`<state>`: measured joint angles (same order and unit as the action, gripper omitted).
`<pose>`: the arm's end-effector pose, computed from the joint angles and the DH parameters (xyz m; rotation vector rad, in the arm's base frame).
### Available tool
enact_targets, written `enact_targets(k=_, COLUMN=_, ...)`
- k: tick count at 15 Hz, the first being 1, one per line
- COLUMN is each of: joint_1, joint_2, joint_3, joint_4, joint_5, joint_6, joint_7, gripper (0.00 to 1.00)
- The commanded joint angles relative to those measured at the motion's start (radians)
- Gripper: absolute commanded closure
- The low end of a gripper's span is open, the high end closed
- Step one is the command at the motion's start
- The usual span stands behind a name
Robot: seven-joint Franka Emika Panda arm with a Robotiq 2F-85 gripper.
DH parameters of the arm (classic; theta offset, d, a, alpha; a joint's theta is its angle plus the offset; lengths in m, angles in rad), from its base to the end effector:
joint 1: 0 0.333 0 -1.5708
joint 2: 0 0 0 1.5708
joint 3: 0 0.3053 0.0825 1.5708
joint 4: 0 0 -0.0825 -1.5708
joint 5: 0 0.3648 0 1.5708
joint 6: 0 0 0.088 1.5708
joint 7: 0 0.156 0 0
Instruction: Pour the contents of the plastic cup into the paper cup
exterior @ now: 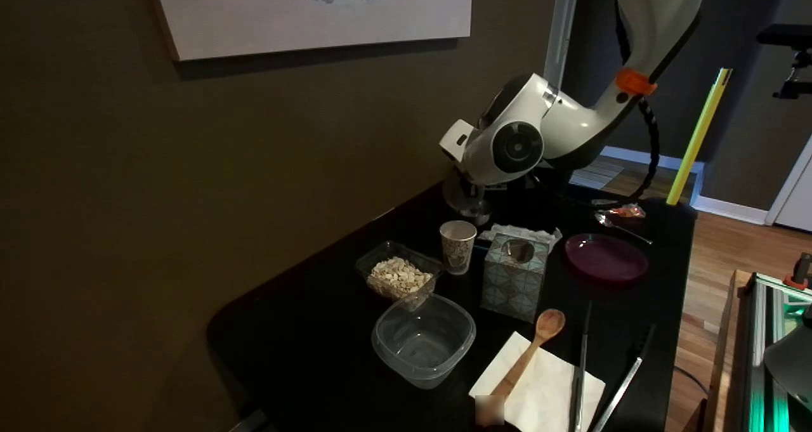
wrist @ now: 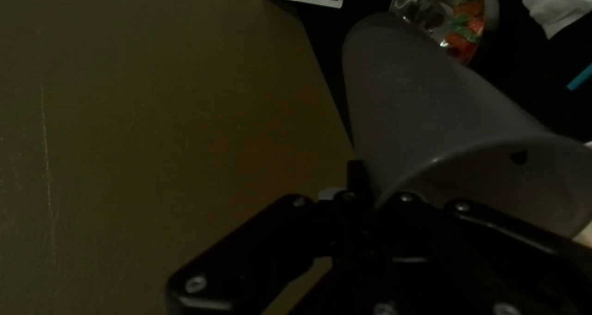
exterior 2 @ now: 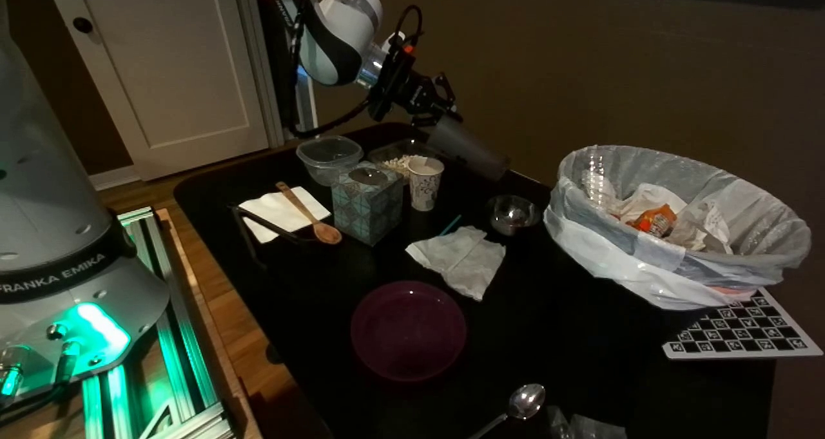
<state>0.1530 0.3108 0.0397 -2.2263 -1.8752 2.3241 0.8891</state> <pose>0.5568 0.0570 0.2132 1.8674 0.9079 0.5320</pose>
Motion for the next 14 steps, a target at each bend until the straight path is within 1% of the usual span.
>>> enact_targets(k=1, joint_1=-0.028, joint_2=0.000, joint_3=0.042, joint_4=-0.010, joint_5=-0.069, joint_6=-0.053, joint_7=0.047, gripper=0.98)
enact_targets(k=7, joint_1=-0.034, joint_2=0.009, joint_3=0.066, joint_4=-0.016, joint_5=-0.114, joint_6=-0.098, joint_7=0.061, gripper=0.98)
enact_targets(k=14, joint_1=-0.043, joint_2=0.021, joint_3=0.078, joint_4=-0.016, joint_5=-0.112, joint_6=-0.120, joint_7=0.060, gripper=0.98)
